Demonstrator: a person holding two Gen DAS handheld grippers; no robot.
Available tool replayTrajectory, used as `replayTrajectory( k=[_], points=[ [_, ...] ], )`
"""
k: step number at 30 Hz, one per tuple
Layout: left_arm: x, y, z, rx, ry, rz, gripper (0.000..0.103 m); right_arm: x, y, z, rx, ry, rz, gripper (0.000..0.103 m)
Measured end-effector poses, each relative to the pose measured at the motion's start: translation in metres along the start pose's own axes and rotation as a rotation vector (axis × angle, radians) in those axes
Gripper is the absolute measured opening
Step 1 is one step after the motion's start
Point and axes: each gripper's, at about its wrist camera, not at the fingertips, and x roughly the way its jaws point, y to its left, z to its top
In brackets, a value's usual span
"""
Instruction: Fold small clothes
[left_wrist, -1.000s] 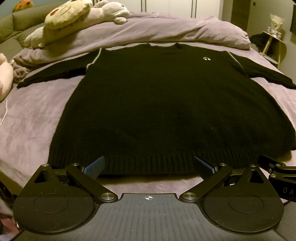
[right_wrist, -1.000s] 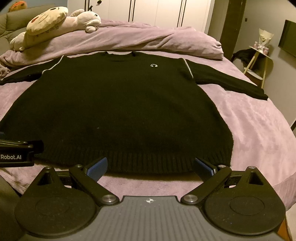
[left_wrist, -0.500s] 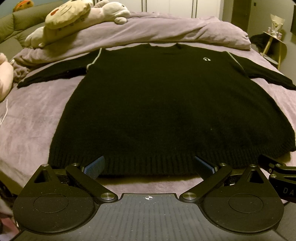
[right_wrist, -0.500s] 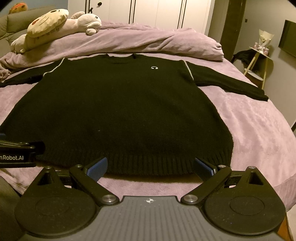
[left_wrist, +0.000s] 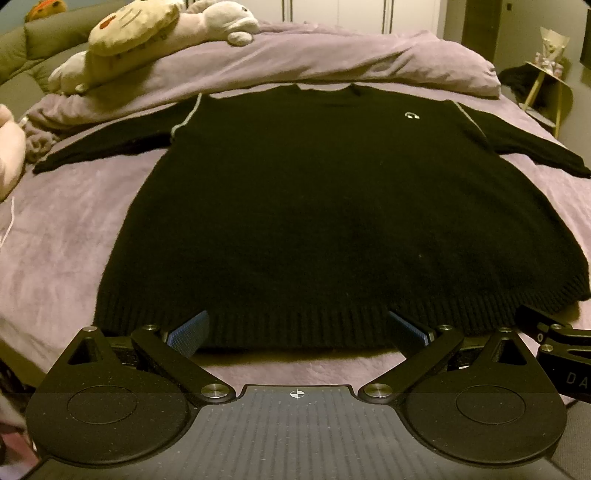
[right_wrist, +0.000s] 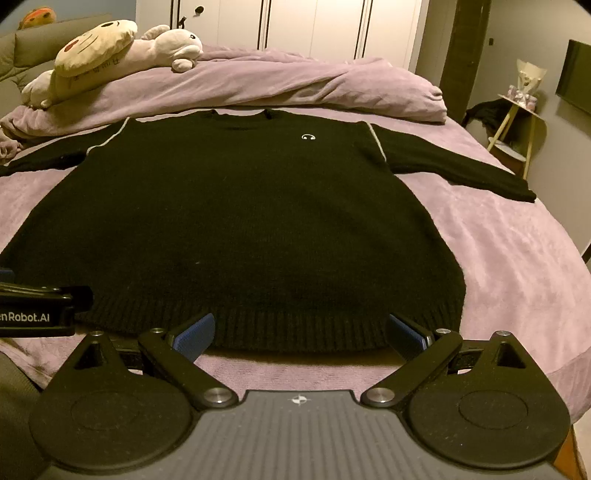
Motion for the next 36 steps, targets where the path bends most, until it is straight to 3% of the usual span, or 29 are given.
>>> replayTrajectory(
  k=[36],
  points=[
    [0.0016,-0.0015,-0.0019,-0.013,0.022,-0.009,0.103,0.0016,-0.0013,-0.0019,0.007,0.002,0.01,0.099]
  ],
)
